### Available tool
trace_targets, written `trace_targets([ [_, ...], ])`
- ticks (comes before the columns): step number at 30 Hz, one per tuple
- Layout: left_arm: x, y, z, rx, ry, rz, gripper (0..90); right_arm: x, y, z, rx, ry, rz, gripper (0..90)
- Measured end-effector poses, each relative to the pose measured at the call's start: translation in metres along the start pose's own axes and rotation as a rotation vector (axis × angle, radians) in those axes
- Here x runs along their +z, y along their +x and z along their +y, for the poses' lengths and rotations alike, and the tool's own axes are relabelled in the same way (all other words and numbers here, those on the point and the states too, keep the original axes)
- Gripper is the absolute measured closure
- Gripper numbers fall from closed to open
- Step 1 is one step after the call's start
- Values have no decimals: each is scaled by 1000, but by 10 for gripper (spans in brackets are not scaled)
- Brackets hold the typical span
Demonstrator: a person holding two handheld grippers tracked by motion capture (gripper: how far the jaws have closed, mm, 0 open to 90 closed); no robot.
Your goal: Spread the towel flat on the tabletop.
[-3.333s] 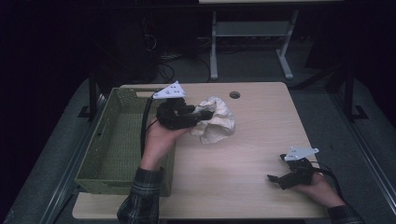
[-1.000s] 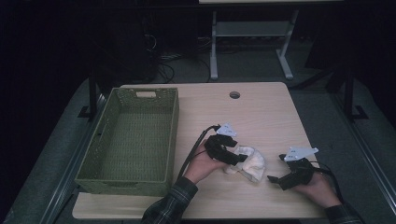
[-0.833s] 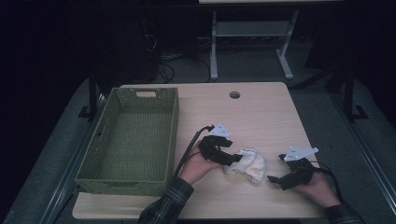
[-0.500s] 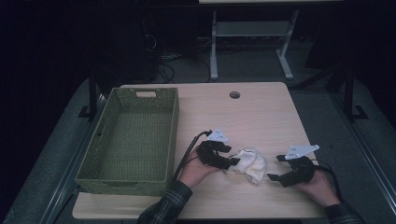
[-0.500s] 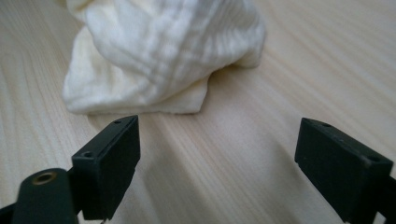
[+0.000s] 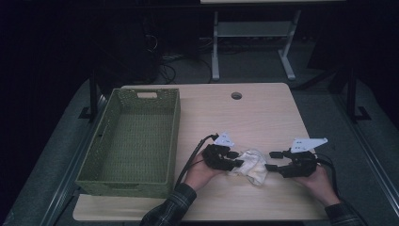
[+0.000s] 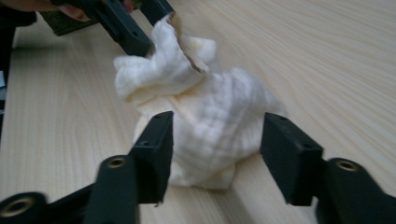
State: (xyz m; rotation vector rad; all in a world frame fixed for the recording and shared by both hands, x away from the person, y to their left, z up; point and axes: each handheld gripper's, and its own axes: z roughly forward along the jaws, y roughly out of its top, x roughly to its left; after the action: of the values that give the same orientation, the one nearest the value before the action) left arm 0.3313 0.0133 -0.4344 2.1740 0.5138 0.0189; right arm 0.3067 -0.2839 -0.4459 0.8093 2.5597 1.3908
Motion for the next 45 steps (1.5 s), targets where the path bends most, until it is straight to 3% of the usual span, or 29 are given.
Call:
trace_targets([
  [5,2,-1,-1,19,22,4,766,10,-1,6,-6,2,26,582],
  [8,2,-1,0,20,19,9,843,15,-5,9,-8,5,29,729],
  [10,-2,-1,1,11,7,15,859,15,-7,10,-30,6,19,824],
  [14,-12,0,4,-2,-21,37,867,7,-7,13,-34,-19,1,896],
  [18,-22,4,5,-21,-50,53,868,-1,-10,14,-31,-37,-17,897],
  [19,-24,6,4,-18,-50,60,869,-1,-11,14,-17,-40,-4,883],
  [20,-25,6,4,-23,-49,66,868,0,-11,14,-12,-37,-3,821],
  [23,-27,8,3,-35,-55,76,869,7,-10,14,-4,-30,20,746],
  [26,-28,9,3,-32,-51,81,869,14,-10,15,1,-16,24,712],
  [28,-28,9,3,-28,-50,82,869,18,-11,15,2,-6,24,726],
  [32,-29,9,3,-29,-50,85,871,21,-11,16,-5,8,27,877],
  [39,-38,11,4,-37,-80,114,873,0,-13,21,-18,-27,-18,891],
  [45,-45,13,6,-48,-103,158,873,-23,-15,24,-40,-60,-103,896],
])
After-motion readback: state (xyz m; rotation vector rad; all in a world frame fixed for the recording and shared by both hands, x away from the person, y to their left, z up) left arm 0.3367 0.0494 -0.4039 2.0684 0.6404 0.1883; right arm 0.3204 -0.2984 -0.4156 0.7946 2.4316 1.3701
